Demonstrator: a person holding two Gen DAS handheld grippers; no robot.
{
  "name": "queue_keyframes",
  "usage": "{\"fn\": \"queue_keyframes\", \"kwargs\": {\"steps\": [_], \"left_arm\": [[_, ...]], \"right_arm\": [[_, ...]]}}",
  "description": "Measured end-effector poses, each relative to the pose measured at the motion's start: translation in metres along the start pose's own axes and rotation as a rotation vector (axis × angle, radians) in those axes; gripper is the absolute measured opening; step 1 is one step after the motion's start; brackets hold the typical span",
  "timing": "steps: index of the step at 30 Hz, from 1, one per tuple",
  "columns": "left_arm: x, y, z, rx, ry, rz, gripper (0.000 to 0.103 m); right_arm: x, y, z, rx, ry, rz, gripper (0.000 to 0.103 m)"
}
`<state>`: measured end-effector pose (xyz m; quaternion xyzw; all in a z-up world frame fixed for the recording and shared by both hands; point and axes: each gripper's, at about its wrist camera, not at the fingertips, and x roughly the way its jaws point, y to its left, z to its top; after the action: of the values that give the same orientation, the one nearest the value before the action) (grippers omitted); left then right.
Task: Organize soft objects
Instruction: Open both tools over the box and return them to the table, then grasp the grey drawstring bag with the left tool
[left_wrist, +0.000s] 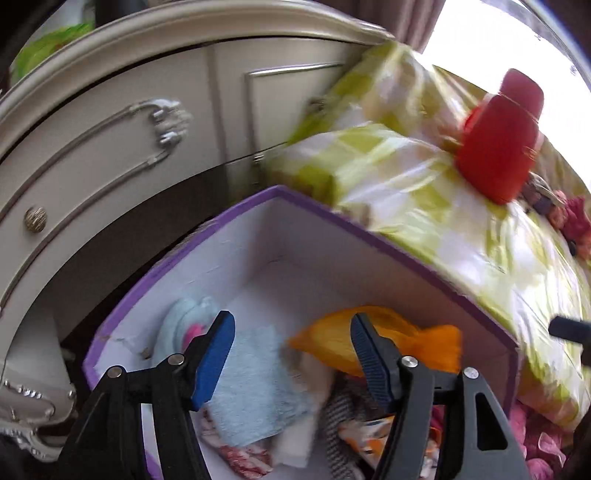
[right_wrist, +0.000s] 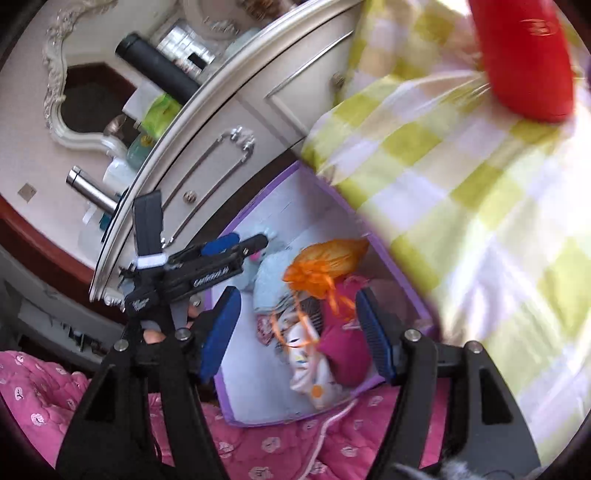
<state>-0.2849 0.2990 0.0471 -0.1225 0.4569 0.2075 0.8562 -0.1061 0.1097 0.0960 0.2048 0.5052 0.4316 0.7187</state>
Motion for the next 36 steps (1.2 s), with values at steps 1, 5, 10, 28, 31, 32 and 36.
{"fn": "queue_keyframes", "kwargs": {"steps": [1, 5, 10, 28, 31, 32, 36], "left_arm": [[0.0, -0.022, 0.004, 0.054, -0.003, -0.055, 0.069], [0.005, -0.12, 0.019, 0.242, 0.03, -0.324, 0.074], [0.016, -0.251, 0.033, 0.422, -0.005, -0.498, 0.075], [0.113, -0.407, 0.08, 0.436, -0.014, -0.49, 0.09], [0.113, -0.418, 0.077, 0.476, -0.009, -0.47, 0.097], [0.114, -0.422, 0.076, 0.495, -0.006, -0.46, 0.099], [0.117, -0.434, 0.077, 0.553, 0.001, -0.413, 0.102]], "right_arm": [[-0.021, -0.017, 0.002, 0.037, -0.055, -0.034, 0.068], [-0.091, -0.089, -0.012, 0.176, -0.221, -0.273, 0.073], [-0.149, -0.168, -0.027, 0.275, -0.273, -0.579, 0.073], [-0.179, -0.351, 0.107, 0.299, -0.259, -0.963, 0.073], [-0.18, -0.348, 0.104, 0.263, -0.248, -1.006, 0.031], [-0.181, -0.343, 0.099, 0.261, -0.246, -1.0, 0.03], [-0.182, -0.312, 0.066, 0.213, -0.231, -0.98, 0.03]]}}
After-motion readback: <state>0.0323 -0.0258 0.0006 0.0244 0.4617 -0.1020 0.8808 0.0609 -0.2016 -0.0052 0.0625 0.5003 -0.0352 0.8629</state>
